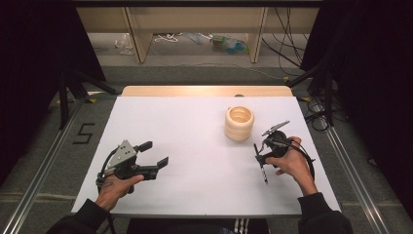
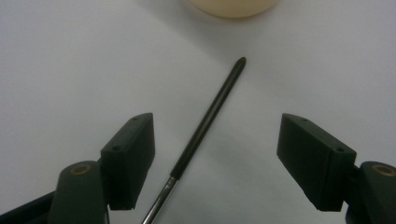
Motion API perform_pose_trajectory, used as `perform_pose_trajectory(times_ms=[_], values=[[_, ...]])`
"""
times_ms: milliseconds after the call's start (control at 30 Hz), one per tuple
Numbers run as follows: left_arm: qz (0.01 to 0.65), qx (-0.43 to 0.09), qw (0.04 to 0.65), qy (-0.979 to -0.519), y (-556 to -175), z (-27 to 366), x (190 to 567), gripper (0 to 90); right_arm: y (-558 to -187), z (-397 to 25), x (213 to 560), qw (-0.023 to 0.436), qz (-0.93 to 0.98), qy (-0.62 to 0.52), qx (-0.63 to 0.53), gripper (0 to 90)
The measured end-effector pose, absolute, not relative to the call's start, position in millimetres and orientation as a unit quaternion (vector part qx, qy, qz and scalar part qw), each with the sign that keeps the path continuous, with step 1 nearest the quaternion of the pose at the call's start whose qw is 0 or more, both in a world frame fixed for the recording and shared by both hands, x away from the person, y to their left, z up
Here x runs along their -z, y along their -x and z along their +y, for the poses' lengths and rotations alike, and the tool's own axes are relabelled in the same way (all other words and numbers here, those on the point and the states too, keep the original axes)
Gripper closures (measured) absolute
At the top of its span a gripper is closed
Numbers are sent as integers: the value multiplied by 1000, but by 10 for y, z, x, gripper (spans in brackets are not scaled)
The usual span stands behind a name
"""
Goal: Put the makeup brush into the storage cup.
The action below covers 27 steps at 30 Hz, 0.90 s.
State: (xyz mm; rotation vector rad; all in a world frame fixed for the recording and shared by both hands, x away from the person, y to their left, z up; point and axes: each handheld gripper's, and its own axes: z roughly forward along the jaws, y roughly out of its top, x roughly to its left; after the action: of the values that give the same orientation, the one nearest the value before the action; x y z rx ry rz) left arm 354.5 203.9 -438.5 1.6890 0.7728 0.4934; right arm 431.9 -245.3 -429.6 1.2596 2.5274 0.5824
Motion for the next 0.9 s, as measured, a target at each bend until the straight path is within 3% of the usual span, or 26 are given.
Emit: perform_pose_trajectory(times_ms=[433,900], values=[[330,-207,573,-721,-3545,2030,4388,155,-4396,-2364,4384,103,883,-429,-159,319],[325,-205,569,-727,-3548,2031,4394,155,-4445,-2298,4471,71,896,-423,-115,424]])
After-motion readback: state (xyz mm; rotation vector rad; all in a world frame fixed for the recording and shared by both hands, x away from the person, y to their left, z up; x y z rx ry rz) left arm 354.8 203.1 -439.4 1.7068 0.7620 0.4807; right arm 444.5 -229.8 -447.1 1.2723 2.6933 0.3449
